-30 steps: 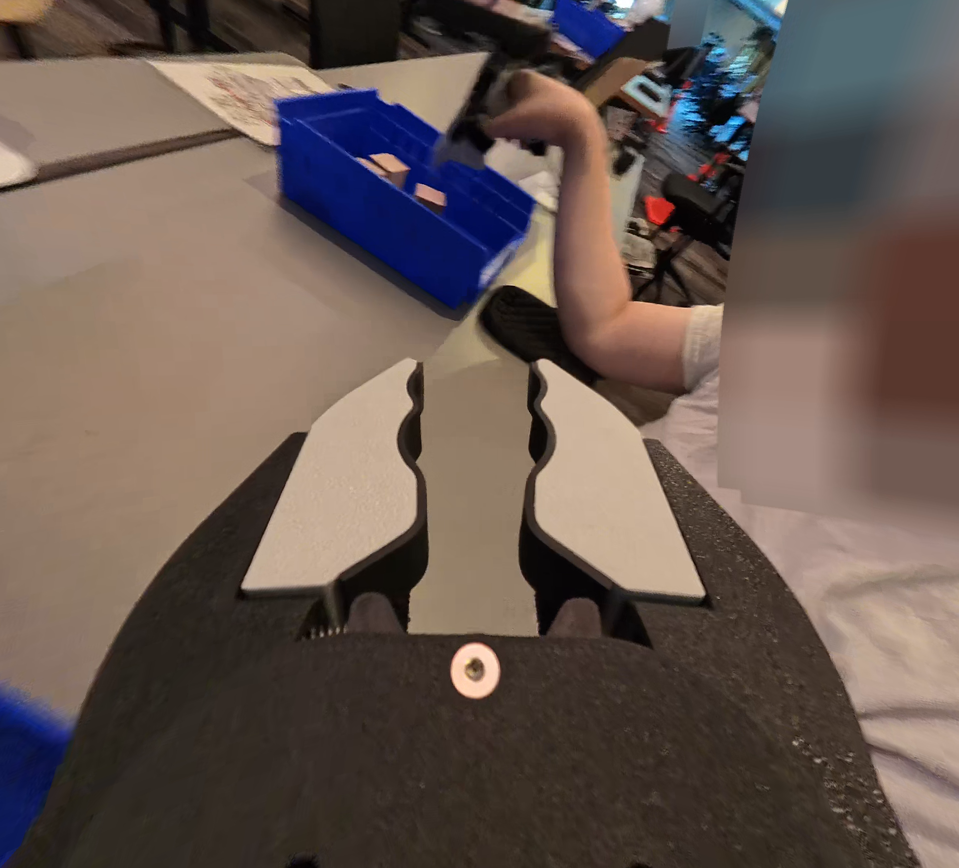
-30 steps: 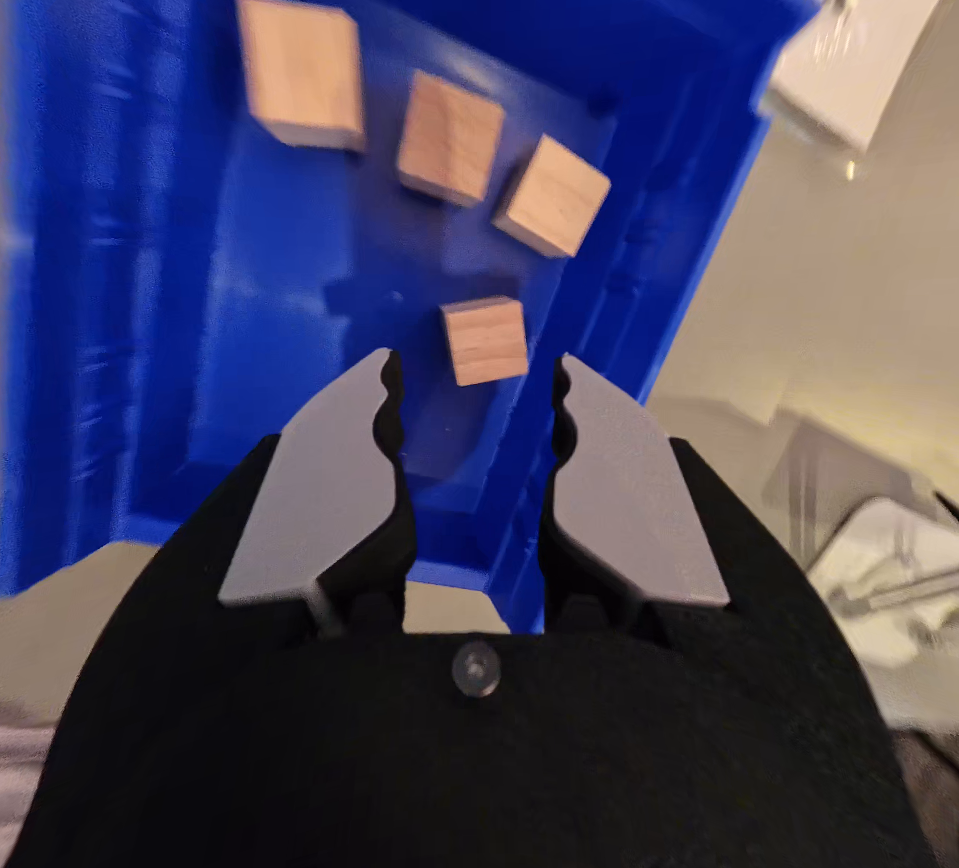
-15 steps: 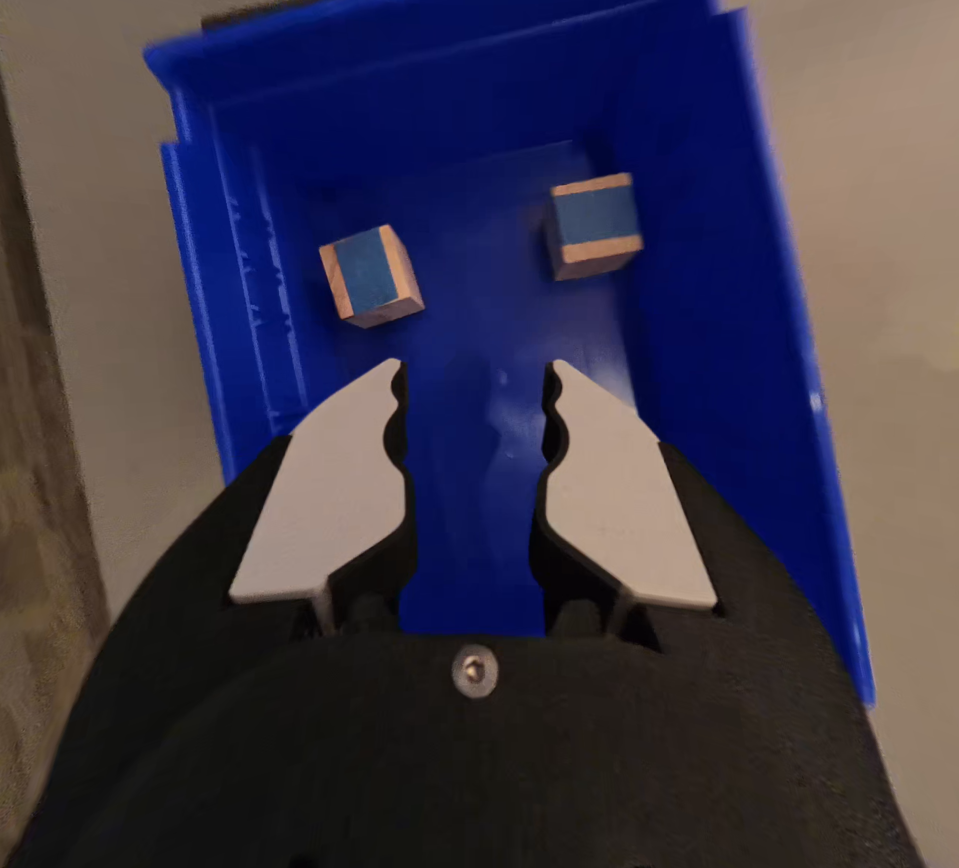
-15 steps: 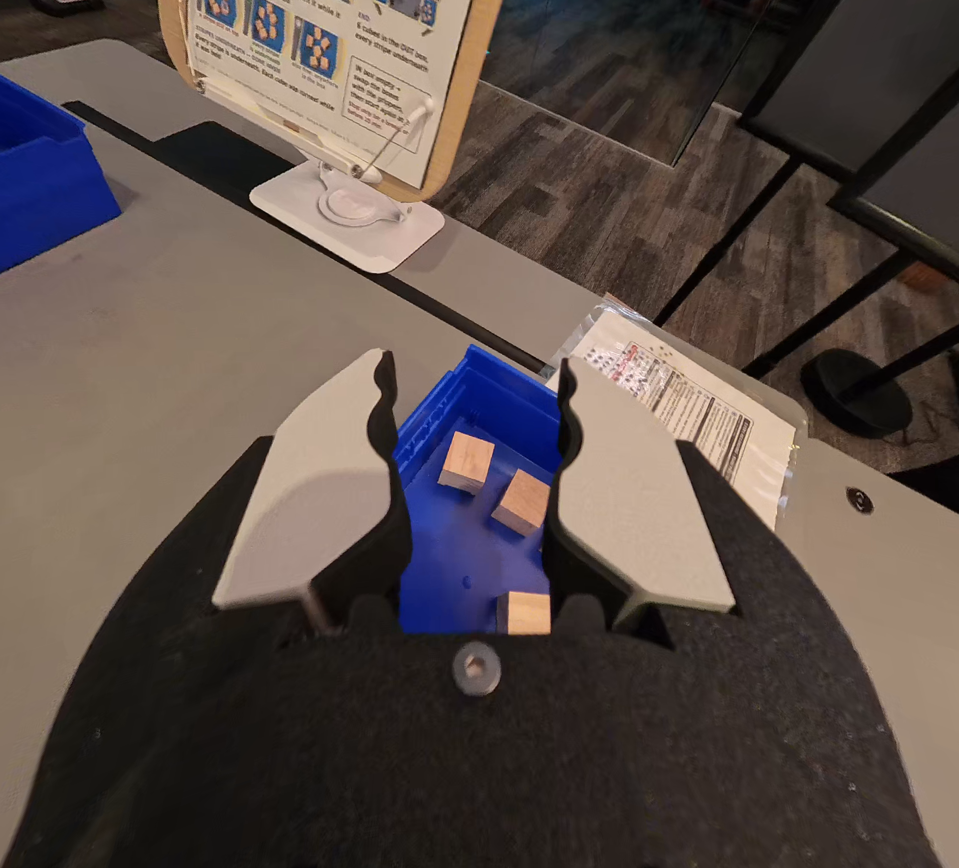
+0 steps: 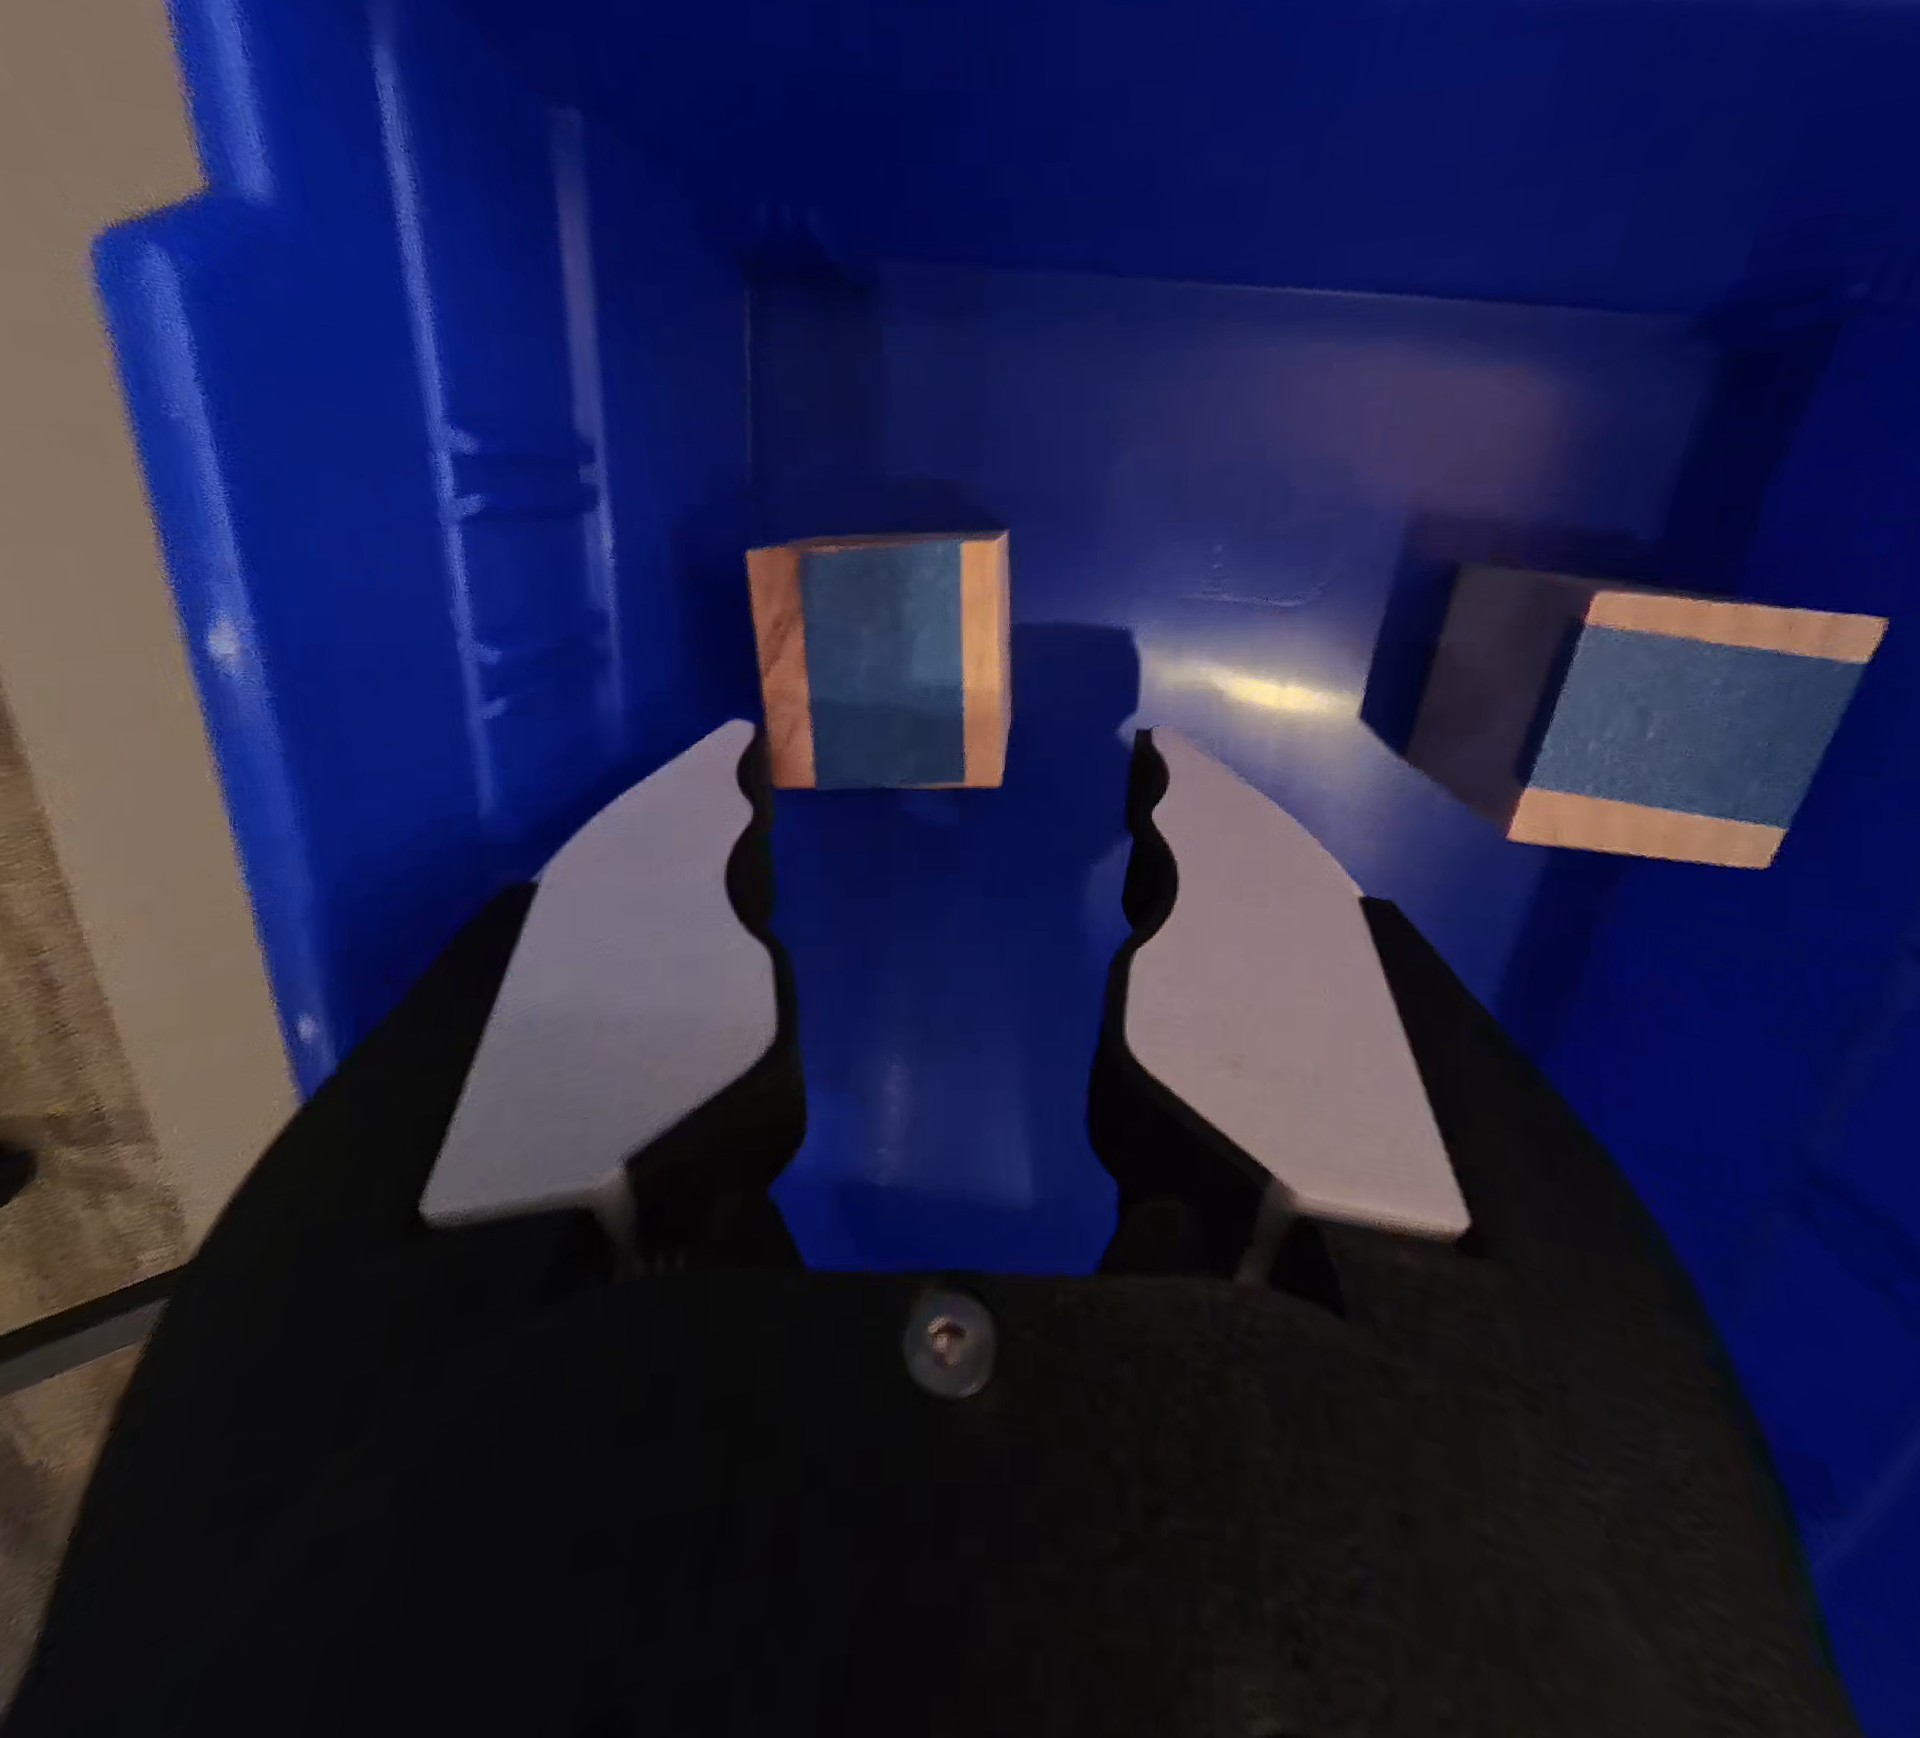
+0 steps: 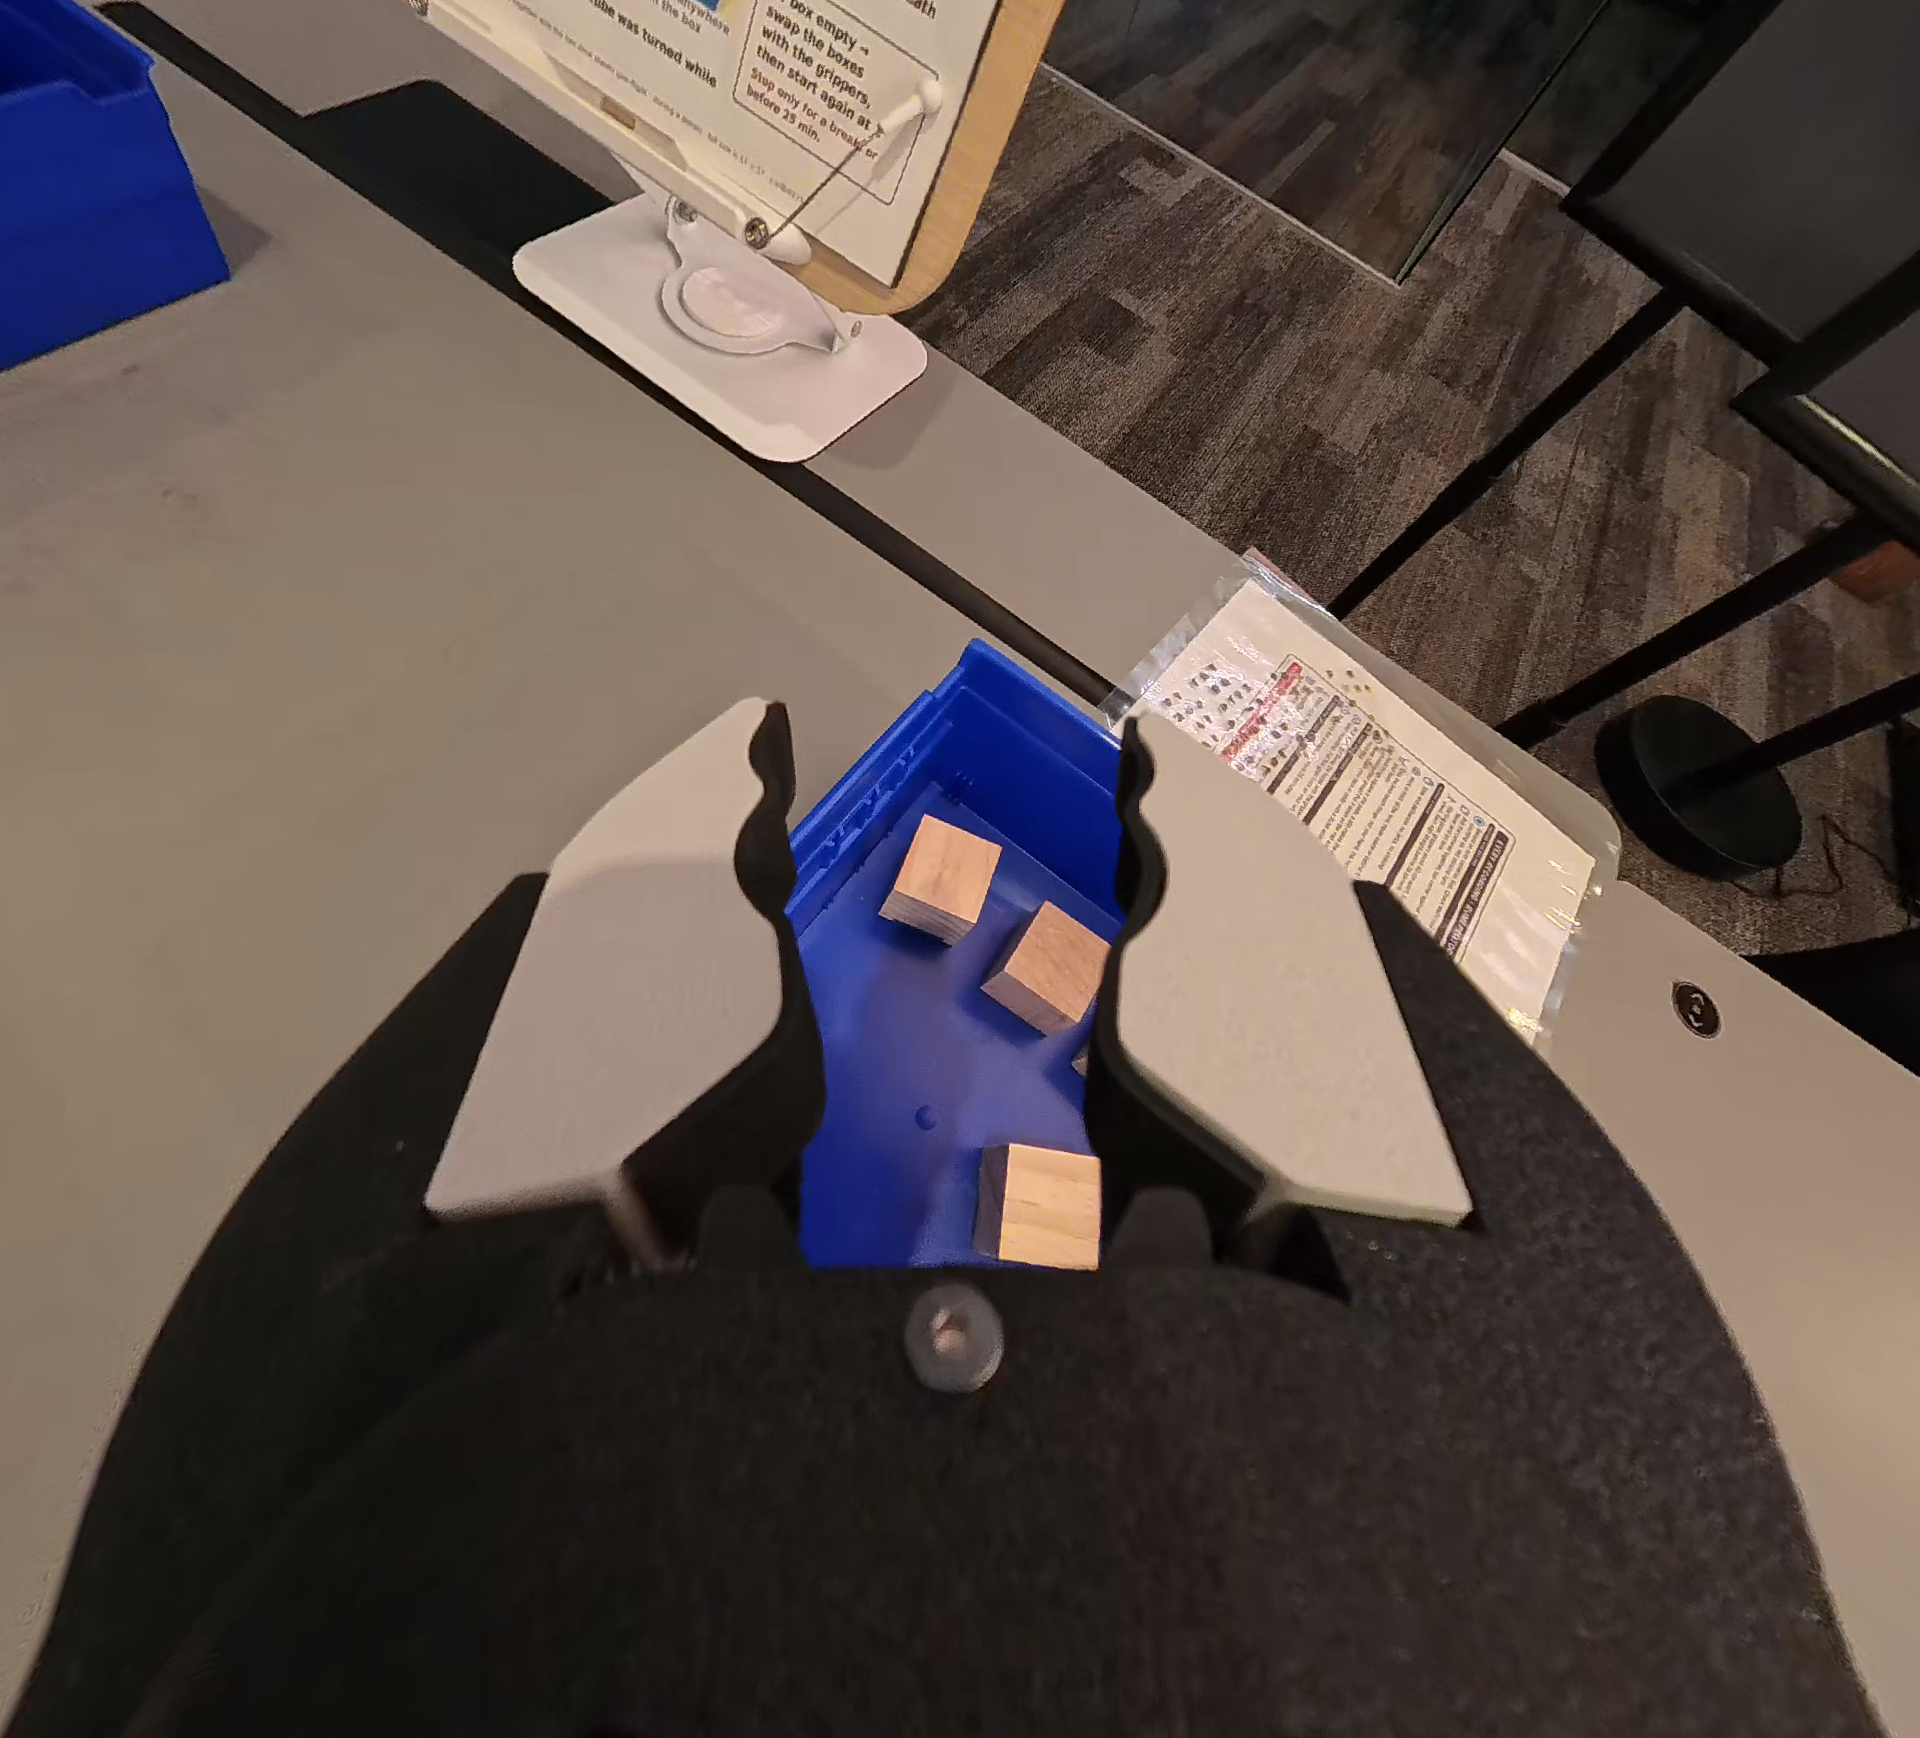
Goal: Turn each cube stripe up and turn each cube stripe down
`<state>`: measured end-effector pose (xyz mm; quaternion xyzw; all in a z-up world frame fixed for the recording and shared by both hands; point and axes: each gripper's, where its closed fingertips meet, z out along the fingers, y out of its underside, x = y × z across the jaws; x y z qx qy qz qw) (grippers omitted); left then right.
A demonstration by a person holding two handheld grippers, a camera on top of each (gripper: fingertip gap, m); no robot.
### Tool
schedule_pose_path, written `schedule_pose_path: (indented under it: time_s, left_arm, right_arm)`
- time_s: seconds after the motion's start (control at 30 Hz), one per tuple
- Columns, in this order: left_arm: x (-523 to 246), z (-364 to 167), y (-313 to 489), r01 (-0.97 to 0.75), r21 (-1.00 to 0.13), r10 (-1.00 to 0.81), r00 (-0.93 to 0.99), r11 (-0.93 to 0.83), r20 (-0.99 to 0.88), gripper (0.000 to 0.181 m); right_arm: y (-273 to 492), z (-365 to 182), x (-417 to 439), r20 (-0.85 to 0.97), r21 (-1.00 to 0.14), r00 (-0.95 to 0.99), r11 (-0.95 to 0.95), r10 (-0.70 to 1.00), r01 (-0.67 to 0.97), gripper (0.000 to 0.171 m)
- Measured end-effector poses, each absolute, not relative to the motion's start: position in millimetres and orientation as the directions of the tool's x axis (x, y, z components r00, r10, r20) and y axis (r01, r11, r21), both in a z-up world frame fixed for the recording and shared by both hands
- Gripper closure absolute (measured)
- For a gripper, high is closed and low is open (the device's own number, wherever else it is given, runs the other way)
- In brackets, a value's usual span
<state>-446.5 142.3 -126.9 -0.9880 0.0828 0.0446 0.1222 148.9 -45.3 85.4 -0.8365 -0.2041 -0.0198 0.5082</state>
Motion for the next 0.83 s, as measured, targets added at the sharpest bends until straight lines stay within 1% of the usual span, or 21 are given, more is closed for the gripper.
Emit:
schedule_pose_path:
  time_s: [0.03,0.13,0.17,0.23,0.3,0.43,0.5,0.57,0.6,0.67,0.73,0.77,0.83]
  left_arm:
    - [-446.7,-128.5,144.4,-0.167,-0.233,-0.146,0.984,-0.958,-0.106,0.115]
    - [-454.0,-131.5,149.9,-0.172,-0.226,-0.14,0.979,-0.959,-0.151,0.127]
    - [-457.3,-131.8,151.1,-0.184,-0.222,-0.146,0.974,-0.958,-0.174,0.134]
    - [-458.7,-131.5,152.1,-0.201,-0.225,-0.162,0.97,-0.953,-0.181,0.136]
    - [-455.0,-130.5,149.8,-0.193,-0.235,-0.165,0.977,-0.953,-0.136,0.137]
    - [-435.2,-106.3,142.9,-0.179,-0.329,-0.196,0.98,-0.927,0.018,0.136]
    - [-412.4,-76.7,135.7,-0.186,-0.416,-0.255,0.96,-0.89,0.115,0.136]
    - [-376.5,-37.8,120.5,-0.201,-0.511,-0.361,0.902,-0.835,0.236,0.137]
    - [-352.8,-15.4,108.6,-0.202,-0.563,-0.431,0.847,-0.801,0.31,0.137]
    - [-300.2,30.9,74.4,-0.183,-0.644,-0.571,0.675,-0.743,0.467,0.137]
    - [-249.2,72.8,26.3,-0.177,-0.681,-0.68,0.419,-0.711,0.602,0.137]
    - [-228.3,91.6,1.8,-0.169,-0.691,-0.706,0.284,-0.702,0.648,0.137]
    - [-197.4,116.3,-37.4,-0.155,-0.694,-0.71,0.1,-0.703,0.697,0.137]
  right_arm:
    - [-44.9,84.8,148.1,0.245,-0.839,0.914,-0.401,0.324,0.367,0.112]
    - [-43.7,80.2,145.2,0.248,-0.827,0.907,-0.413,0.34,0.381,0.113]
    - [-43.2,78.2,145.3,0.253,-0.82,0.905,-0.42,0.342,0.388,0.113]
    - [-42.0,75.1,146.3,0.264,-0.809,0.902,-0.431,0.34,0.399,0.113]
    - [-41.4,73.6,145.2,0.277,-0.801,0.896,-0.432,0.347,0.415,0.113]
    - [-38.8,86.3,131.9,0.309,-0.827,0.877,-0.351,0.367,0.439,0.114]
    - [-37.7,101.2,112.0,0.333,-0.86,0.85,-0.239,0.408,0.452,0.113]
    - [-39.7,117.4,81.3,0.356,-0.89,0.802,-0.089,0.48,0.448,0.112]
    - [-42.6,124.1,62.4,0.362,-0.901,0.768,-0.012,0.528,0.433,0.112]
    - [-53.8,131.4,19.9,0.38,-0.91,0.67,0.128,0.637,0.394,0.113]
    - [-70.0,128.1,-23.8,0.38,-0.913,0.544,0.208,0.748,0.352,0.113]
    - [-76.4,126.2,-42.6,0.384,-0.912,0.497,0.235,0.778,0.337,0.112]
    - [-80.6,127.3,-71.4,0.424,-0.9,0.481,0.301,0.767,0.314,0.106]
